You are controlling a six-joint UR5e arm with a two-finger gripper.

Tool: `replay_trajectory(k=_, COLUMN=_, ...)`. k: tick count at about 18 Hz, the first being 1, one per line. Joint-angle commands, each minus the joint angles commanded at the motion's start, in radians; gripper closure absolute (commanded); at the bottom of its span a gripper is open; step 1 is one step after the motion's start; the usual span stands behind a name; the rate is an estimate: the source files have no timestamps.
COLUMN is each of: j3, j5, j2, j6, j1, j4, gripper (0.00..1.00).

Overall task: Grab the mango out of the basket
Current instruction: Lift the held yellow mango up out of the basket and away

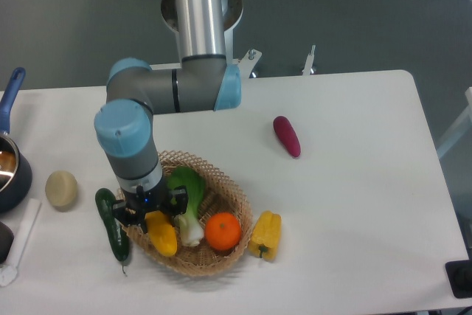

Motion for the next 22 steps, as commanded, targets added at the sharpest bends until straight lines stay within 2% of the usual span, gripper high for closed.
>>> replay_trajectory(k=3, j3=0.000, j5=0.005, j2=0.035, j6=0.235, j1=0.094, j4=0.005, gripper=0.60)
replay_trajectory(k=6, j3=-0.001, j5=0.006, j2=0.049, j6=0.438, j1=0.155, j4=0.005, gripper=0.60)
replay_trajectory(k=11, j3=0.009, j5=-0.015, j2=0.067, j6=0.594, j1=0.278, j4=0.009, gripper=0.60)
replay_trajectory(k=15, j3=0.008, j5=-0.105, j2=0.089, j6=0.690, j1=0.351, j4=0.000, gripper=0.60)
replay_trajectory(k=22, j3=-0.012, j5=-0.121, j2=0.118, j6=0.756, j1=0.407, j4=-0.002, gripper=0.60)
